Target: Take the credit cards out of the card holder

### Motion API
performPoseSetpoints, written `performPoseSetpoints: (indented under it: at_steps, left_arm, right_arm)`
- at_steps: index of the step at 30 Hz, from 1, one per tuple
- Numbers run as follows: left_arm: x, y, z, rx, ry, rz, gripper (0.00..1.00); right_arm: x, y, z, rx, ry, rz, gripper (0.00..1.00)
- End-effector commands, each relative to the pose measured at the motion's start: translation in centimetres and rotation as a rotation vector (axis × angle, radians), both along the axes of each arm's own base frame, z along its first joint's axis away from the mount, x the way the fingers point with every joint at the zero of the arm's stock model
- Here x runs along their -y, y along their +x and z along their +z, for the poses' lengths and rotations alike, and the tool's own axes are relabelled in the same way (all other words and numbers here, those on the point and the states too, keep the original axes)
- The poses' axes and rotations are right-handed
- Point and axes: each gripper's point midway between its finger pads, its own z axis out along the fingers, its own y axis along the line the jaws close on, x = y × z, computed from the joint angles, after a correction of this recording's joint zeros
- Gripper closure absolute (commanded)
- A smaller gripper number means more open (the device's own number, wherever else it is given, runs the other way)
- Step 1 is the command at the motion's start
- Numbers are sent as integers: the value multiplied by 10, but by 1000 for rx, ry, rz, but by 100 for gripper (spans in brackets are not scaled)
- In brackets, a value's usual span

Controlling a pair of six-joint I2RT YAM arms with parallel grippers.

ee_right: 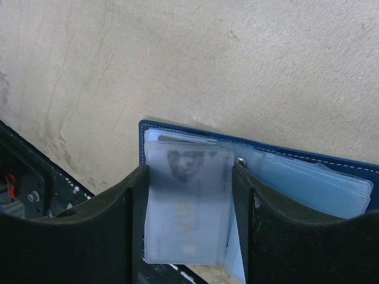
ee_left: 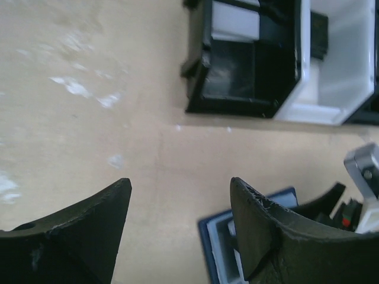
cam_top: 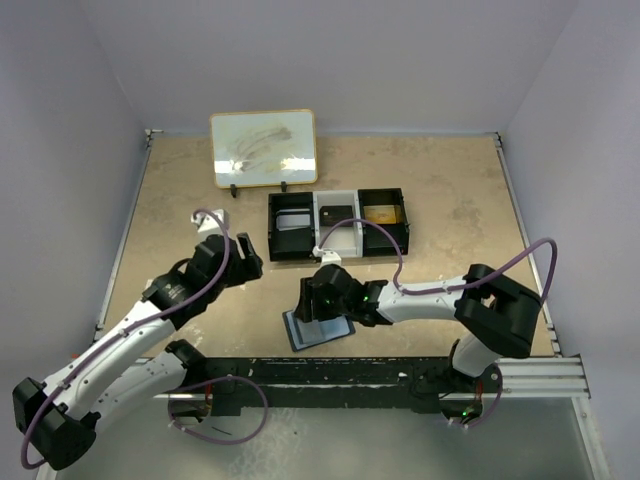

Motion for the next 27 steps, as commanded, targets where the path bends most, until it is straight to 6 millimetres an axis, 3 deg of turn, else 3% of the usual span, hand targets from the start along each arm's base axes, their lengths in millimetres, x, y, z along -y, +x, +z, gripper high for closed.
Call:
performPoseSetpoints:
  at_steps: [1, 5, 10, 17, 27]
  left_arm:
    - [70, -15, -12, -68, -348, -199, 35]
    - [87, -35, -33, -148, -452, -260, 40]
    - [98, -57, -44, -176, -566, -285, 47]
    - [115, -91, -71, -219, -575, -304, 63]
    - [135, -104, -87, -226, -555, -330, 66]
  right_arm:
    - [13, -12, -23, -66, -37, 3, 48]
    - [14, -14, -26, -77, -33, -6, 48]
    - [15, -15, -29, -89, -23, -14, 48]
    - [15, -15, -32, -94, -26, -22, 48]
    - [16, -16, -33, -102, -25, -31, 48]
